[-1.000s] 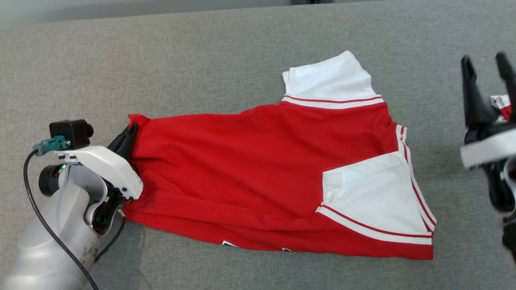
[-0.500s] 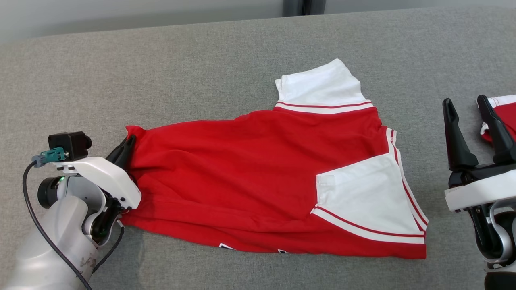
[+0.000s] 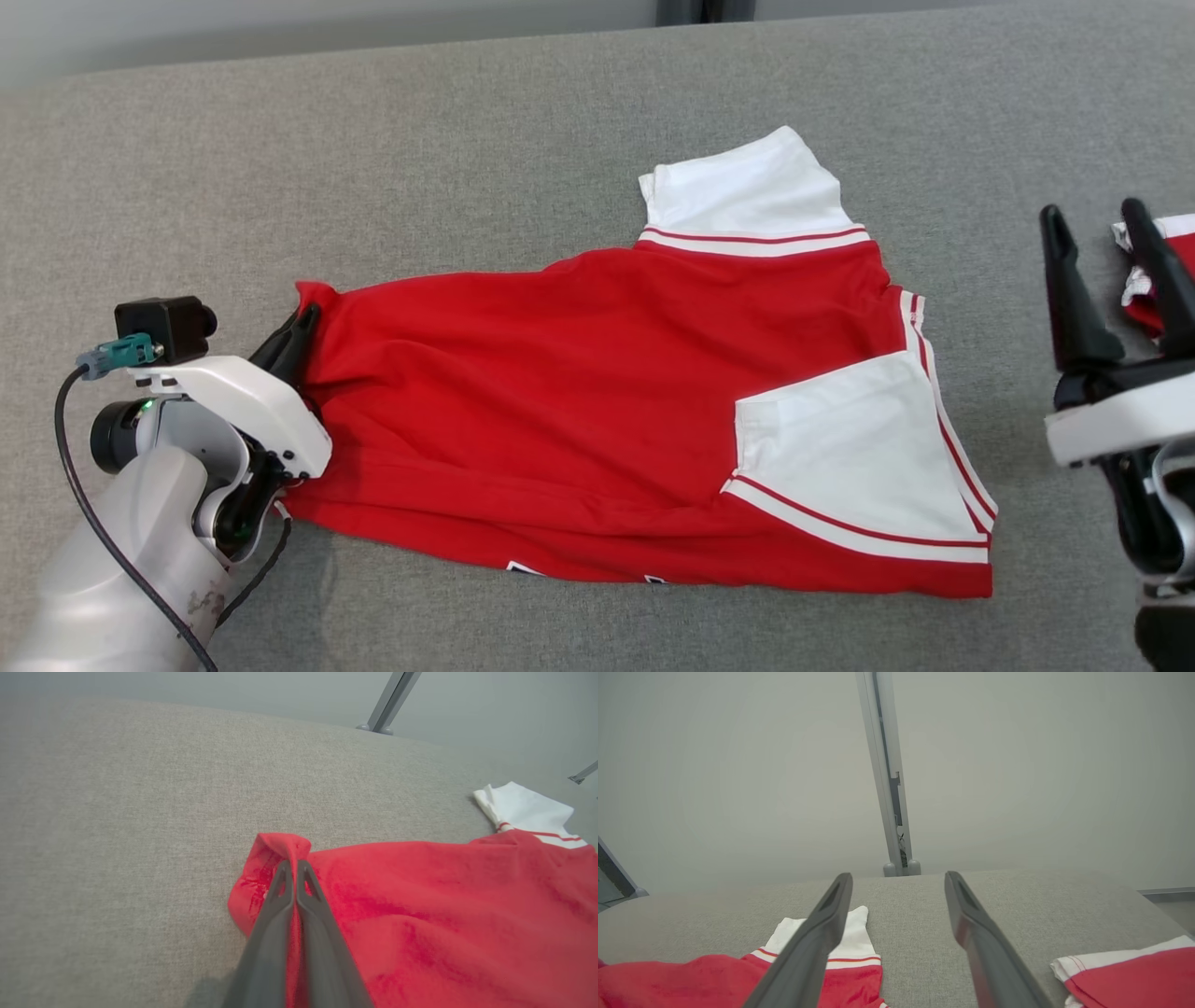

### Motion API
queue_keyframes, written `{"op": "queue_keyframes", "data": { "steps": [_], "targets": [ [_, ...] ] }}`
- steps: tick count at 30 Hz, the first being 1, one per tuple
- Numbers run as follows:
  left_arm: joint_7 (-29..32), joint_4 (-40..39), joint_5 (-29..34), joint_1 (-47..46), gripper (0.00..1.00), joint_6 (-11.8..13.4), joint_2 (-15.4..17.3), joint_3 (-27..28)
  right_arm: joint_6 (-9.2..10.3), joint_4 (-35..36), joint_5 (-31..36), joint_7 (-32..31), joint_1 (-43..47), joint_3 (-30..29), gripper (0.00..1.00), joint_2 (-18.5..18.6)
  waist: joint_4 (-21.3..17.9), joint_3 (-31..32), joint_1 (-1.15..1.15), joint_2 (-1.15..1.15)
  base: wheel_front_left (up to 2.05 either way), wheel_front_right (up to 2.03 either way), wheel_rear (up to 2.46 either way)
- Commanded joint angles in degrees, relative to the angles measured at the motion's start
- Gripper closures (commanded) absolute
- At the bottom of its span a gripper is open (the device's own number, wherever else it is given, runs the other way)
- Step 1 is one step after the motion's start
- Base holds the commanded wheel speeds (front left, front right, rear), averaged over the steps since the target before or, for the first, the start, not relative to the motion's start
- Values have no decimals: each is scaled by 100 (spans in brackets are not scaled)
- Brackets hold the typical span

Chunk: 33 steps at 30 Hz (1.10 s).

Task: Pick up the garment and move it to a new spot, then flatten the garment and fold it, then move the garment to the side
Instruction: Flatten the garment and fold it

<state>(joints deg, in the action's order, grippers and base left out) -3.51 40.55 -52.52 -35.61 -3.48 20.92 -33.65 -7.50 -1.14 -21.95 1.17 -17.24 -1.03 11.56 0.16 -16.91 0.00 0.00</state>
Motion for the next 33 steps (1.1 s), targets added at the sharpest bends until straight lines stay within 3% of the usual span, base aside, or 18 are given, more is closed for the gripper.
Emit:
{"op": "queue_keyframes", "data": {
  "steps": [1,8,13,22,33],
  "targets": [
    [18,-24,-15,-69,100,11,31,-1,2,-28,-7,-12,-110,-27,0,68,13,-43,0,0,0,0,0],
    [48,-153,78,-384,100,20,-45,-56,2,-756,-177,-279,-1076,-112,0,539,203,-416,0,0,0,0,0],
    [29,-191,133,-646,100,-36,-183,-128,2,-1638,-356,-546,-2024,224,0,848,466,-707,0,0,0,0,0],
    [-69,-46,213,-1077,100,-187,-551,-324,2,-3275,-718,-998,-3415,1419,0,1075,973,-1121,0,0,0,0,0],
    [-241,273,217,-1335,100,-323,-817,-517,2,-4733,-1224,-1515,-4440,2785,0,1153,1209,-1371,0,0,0,0,0]
  ]
}}
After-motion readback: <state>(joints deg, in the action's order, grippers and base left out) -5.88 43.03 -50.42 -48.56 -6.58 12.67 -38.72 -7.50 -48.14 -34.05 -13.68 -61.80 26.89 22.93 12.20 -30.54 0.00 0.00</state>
